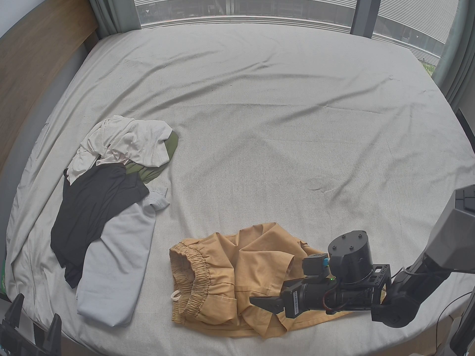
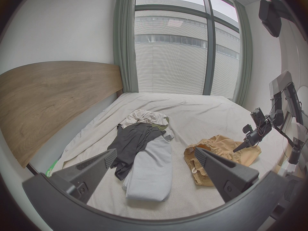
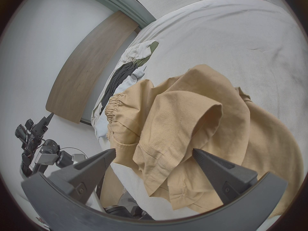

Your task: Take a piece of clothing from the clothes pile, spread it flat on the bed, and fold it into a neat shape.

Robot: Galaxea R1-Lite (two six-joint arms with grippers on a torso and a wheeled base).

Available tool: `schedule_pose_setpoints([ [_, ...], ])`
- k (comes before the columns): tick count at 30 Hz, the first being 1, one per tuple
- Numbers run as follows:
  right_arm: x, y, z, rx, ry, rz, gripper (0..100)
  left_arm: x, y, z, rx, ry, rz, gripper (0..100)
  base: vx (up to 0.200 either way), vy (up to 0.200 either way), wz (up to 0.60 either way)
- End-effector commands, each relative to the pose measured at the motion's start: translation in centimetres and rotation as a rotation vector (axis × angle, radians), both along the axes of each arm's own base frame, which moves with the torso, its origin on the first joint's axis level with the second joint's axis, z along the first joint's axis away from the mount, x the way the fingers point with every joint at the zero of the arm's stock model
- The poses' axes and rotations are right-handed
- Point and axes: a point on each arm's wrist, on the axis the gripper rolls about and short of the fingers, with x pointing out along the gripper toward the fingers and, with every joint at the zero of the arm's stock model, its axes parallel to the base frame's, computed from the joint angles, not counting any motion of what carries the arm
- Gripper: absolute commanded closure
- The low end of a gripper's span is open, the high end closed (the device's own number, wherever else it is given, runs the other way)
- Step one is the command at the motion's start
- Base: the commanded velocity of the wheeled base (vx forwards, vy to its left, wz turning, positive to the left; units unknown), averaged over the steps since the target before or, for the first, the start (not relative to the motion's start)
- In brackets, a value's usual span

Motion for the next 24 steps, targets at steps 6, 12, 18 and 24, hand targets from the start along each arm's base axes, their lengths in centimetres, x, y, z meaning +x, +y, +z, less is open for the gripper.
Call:
schedule_pose_setpoints([
  [6,0.1,0.6,-0.7,0.045,0.003,-0.010,100,0.0,-0.1,-0.5,0.022,0.002,-0.023,0,0.000,0.000,0.00],
  [12,0.0,0.3,-0.6,0.050,0.011,-0.019,100,0.0,-0.1,-0.5,0.057,-0.006,-0.053,0,0.000,0.000,0.00],
  [18,-0.6,-0.7,1.0,0.087,-0.027,-0.030,100,0.0,-0.1,-0.4,0.062,-0.011,-0.061,0,0.000,0.000,0.00],
  [24,-0.5,-1.8,2.0,0.105,-0.049,-0.057,100,0.0,-0.1,-0.2,0.064,-0.033,-0.059,0,0.000,0.000,0.00],
])
